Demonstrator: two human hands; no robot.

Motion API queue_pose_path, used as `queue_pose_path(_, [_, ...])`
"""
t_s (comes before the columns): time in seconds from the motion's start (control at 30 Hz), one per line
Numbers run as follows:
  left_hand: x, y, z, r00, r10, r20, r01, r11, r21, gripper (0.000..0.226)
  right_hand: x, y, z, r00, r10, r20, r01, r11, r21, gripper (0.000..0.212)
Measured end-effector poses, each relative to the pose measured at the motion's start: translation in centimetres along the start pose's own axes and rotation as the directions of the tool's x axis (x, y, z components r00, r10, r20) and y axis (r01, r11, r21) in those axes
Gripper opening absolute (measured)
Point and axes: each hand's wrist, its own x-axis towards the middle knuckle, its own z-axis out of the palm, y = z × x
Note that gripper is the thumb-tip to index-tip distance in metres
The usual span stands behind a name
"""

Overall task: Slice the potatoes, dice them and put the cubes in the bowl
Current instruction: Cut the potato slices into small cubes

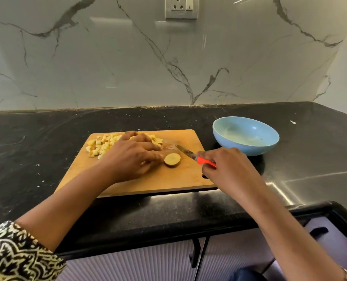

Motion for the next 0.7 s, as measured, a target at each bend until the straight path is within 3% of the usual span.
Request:
queue_pose_path(0.13, [0.2,0.4,0.6,0.999,-0.014,-0.03,0.012,0.999,-0.035,0.051,-0.2,0.2,-0.2,1.0,0.006,-0.02,-0.006,1.0,-0.017,0.037])
queue_pose_path(0.23, [1.0,1.6,1.2,0.998,0.055,0.013,-0.052,0.988,-0.148,0.038,-0.3,0.1,-0.6,1.0,-0.008,-0.006,0.008,0.999,-0.05,0.035])
queue_pose_path(0.4, [1.8,2.3,1.7,0.995,-0.059,-0.078,0.038,0.968,-0.248,0.026,-0.1,-0.5,-0.7,0.999,-0.031,0.03,0.033,0.995,-0.099,0.035])
queue_pose_path(0.6, [2.6,3.6,2.3,0.983,-0.149,-0.11,0.122,0.968,-0.22,0.044,1.0,-1.1,-0.4,0.998,-0.033,0.051,0.039,0.991,-0.13,0.035])
queue_pose_path(0.7, [2.4,3.3,2.1,0.985,-0.134,-0.111,0.101,0.959,-0.265,0.035,1.1,-1.4,-0.2,0.998,-0.023,0.056,0.031,0.988,-0.148,0.032])
